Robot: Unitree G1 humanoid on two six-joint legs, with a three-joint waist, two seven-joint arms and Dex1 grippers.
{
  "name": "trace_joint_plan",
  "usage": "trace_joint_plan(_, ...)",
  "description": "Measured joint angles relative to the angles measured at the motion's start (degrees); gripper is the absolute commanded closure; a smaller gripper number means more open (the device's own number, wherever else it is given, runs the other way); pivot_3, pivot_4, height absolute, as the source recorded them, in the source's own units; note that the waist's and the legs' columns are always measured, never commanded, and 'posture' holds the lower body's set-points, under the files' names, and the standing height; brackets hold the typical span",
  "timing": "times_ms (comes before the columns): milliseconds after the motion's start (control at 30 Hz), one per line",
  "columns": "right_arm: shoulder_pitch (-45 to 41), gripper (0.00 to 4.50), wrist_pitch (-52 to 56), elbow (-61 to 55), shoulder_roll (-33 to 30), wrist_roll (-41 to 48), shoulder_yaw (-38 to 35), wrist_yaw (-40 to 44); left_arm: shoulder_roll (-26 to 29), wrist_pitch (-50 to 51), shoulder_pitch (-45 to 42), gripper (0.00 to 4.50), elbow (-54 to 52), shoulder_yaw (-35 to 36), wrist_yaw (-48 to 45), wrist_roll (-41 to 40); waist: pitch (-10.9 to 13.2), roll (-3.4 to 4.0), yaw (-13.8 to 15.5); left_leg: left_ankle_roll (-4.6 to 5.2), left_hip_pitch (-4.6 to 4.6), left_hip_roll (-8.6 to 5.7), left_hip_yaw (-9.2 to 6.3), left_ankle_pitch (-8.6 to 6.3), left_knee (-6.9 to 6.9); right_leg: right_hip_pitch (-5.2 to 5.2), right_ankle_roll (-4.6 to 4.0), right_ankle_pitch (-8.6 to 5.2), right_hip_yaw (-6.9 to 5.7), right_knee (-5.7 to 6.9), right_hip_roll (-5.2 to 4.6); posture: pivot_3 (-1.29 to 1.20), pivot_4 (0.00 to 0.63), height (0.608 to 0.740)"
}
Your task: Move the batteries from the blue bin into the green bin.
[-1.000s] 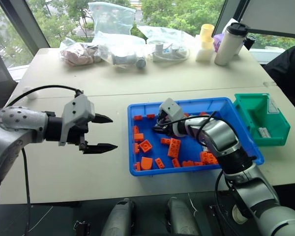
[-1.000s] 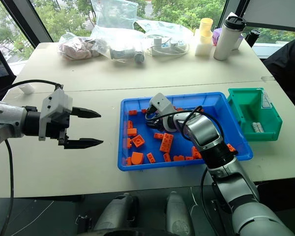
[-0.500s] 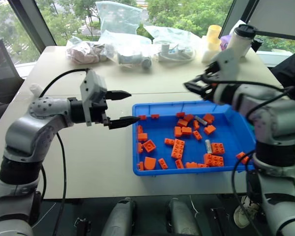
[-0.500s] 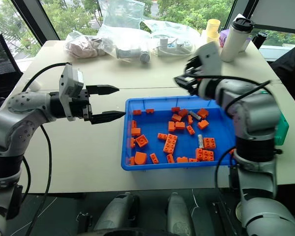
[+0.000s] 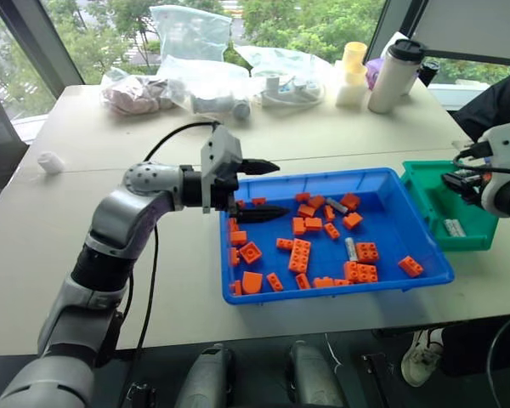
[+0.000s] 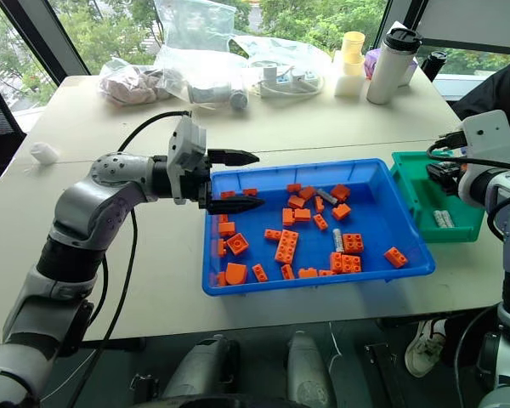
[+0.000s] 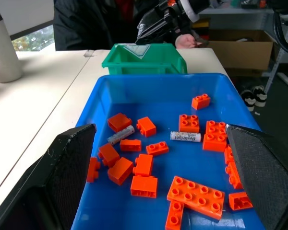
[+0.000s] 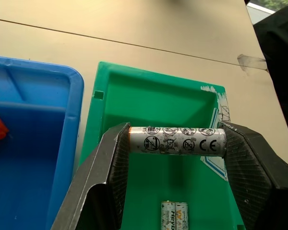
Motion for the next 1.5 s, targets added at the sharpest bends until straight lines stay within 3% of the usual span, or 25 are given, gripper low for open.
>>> trace_joint_plan(100,0.0,2.30,-2.4,3.4,0.0,0.0,0.1,0.0,-0.7,-0.7,0.0,0.00,0.7,-0.5,-0.7,1.1,0.0,0.00,0.1,0.00,-0.01,-0.01,0.00,0.00,0.01,0.00,0.00,0.00,0.00,0.00,-0.01,0.00,0.150,0.740)
trace_joint_plan(200,-0.7,0.78,-6.0,8.0,0.1,-0.9,0.6,-0.7,-1.1,-1.1,0.0,0.00,0.9,-0.6,-1.0,1.7,0.0,0.00,0.1,0.00,-0.01,-0.01,0.00,0.00,0.02,0.01,0.00,0.00,0.00,0.00,-0.02,0.00,0.150,0.740)
trace_joint_plan(267,-1.3,0.03,-9.0,11.1,0.1,-2.0,1.5,-1.1,-1.1,-1.3,0.0,0.00,1.0,-0.6,-1.2,2.2,0.0,0.00,0.1,0.00,0.00,-0.01,0.00,0.00,0.01,0.00,0.00,0.00,0.00,0.00,0.00,0.00,0.150,0.740)
trace_joint_plan(500,-3.0,0.03,-11.2,12.5,-0.2,-1.8,1.9,0.9,1.7,-0.6,0.1,0.00,-0.4,0.0,-1.7,2.1,0.0,0.01,-0.2,-0.01,0.00,0.01,-0.01,0.00,0.00,-0.01,0.00,0.00,0.00,0.00,0.01,0.00,0.150,0.740)
trace_joint_plan(667,-3.2,0.03,-10.4,4.6,-3.9,3.2,3.5,10.1,7.0,2.1,2.5,0.00,-4.3,1.1,-3.4,1.7,0.0,0.03,-0.1,0.00,0.00,0.02,-0.04,0.00,0.00,0.01,0.00,0.00,-0.01,-0.03,0.03,0.00,0.150,0.740)
trace_joint_plan(933,4.4,0.03,1.9,-11.5,-10.3,16.0,11.5,24.9,15.0,3.8,5.9,0.00,-9.4,1.7,-5.7,2.0,0.0,0.01,0.2,0.04,-0.03,-0.02,-0.11,-0.02,0.05,0.07,0.00,0.00,-0.05,-0.06,-0.05,0.00,0.150,0.740)
trace_joint_plan(1133,3.2,0.03,5.3,-13.3,-10.7,17.2,17.2,24.6,17.7,1.6,7.9,0.00,-11.4,-0.5,-6.3,6.3,0.0,0.01,0.1,0.04,-0.02,-0.01,-0.10,-0.02,0.04,0.06,0.00,0.00,-0.07,-0.06,-0.03,0.00,0.150,0.740)
trace_joint_plan(1500,-4.6,0.03,13.6,-7.0,-5.3,17.5,24.6,20.8,15.8,1.5,8.3,0.00,-13.5,-1.5,-6.2,7.8,0.0,0.00,0.2,0.04,-0.04,-0.02,-0.12,-0.02,0.05,0.05,0.00,0.00,-0.07,-0.05,-0.04,0.00,0.150,0.740)
